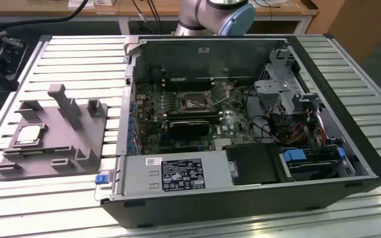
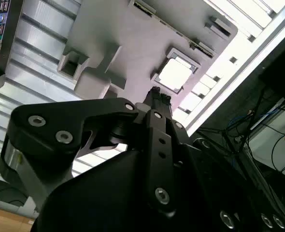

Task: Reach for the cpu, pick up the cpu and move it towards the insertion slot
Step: 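Pick up the cpu and move it towards the insertion slot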

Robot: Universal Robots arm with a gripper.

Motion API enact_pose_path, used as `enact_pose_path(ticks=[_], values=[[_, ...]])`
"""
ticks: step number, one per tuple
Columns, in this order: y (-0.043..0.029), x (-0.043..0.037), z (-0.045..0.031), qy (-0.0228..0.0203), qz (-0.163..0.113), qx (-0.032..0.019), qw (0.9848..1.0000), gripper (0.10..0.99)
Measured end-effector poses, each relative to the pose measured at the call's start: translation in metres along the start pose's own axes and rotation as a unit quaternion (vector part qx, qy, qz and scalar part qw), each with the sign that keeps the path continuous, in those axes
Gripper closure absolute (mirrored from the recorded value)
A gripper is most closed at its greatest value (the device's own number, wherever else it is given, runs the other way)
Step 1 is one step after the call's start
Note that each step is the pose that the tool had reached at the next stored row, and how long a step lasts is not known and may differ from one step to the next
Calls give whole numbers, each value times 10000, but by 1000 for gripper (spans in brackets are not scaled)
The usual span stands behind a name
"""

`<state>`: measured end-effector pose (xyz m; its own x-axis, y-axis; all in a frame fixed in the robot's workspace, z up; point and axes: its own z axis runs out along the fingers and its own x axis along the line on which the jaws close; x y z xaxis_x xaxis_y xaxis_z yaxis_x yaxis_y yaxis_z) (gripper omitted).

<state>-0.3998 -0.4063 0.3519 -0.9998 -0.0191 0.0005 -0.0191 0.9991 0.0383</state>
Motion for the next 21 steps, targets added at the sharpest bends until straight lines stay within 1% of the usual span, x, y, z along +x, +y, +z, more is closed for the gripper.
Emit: enact_pose_path(ticks=[5,11,21], values=[[0,1,0,0,0,0,10000,980],[0,30,7,0,0,0,10000,980],[0,72,51,-1,0,0,10000,980]])
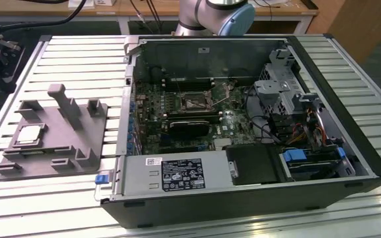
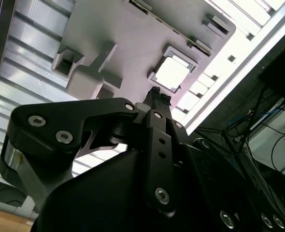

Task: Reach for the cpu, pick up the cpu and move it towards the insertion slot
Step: 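Pick up the cpu and move it towards the insertion slot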

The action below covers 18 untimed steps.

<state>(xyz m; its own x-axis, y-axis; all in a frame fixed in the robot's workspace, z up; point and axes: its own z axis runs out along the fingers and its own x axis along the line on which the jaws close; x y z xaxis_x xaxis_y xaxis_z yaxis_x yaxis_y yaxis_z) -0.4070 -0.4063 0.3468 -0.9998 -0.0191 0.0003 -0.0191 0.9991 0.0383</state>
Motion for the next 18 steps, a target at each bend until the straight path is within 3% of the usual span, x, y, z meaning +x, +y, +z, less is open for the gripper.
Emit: enact_pose_path(ticks=[18], values=[[-5,80,175,0,0,1,10000,980]])
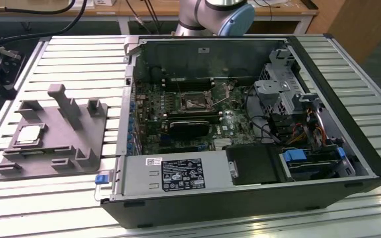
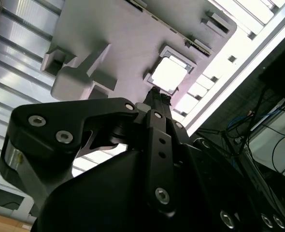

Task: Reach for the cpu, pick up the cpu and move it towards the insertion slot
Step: 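Pick up the cpu and move it towards the insertion slot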

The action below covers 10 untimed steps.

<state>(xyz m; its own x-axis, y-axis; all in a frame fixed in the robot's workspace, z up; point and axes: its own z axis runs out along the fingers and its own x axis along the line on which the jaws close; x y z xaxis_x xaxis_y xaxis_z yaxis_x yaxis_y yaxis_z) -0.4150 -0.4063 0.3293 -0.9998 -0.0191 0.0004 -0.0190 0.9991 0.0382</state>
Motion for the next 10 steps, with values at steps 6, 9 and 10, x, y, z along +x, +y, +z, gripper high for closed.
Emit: enact_pose_path(ticks=[6,9,10], values=[[-2,30,62,0,0,0,10000,980],[-3,40,87,0,0,0,10000,980],[-3,42,95,0,0,0,10000,980]])
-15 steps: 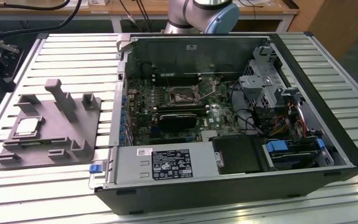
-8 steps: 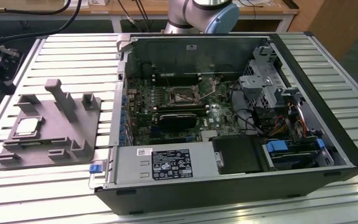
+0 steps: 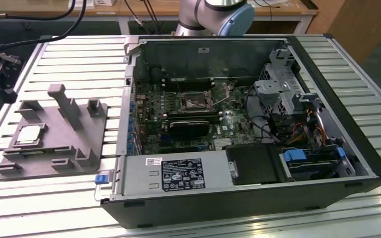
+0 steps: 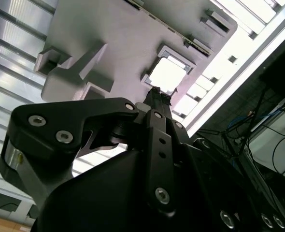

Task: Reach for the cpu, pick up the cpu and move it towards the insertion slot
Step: 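Pick up the cpu and move it towards the insertion slot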

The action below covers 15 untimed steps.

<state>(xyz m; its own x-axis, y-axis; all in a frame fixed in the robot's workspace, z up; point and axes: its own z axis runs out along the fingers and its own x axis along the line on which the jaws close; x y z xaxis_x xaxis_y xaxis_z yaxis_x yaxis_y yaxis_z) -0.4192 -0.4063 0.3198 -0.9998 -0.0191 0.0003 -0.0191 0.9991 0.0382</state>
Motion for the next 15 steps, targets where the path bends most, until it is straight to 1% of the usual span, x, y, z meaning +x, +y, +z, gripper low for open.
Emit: enact_pose_path(ticks=[15], values=[[-3,48,102,0,0,0,10000,980]])
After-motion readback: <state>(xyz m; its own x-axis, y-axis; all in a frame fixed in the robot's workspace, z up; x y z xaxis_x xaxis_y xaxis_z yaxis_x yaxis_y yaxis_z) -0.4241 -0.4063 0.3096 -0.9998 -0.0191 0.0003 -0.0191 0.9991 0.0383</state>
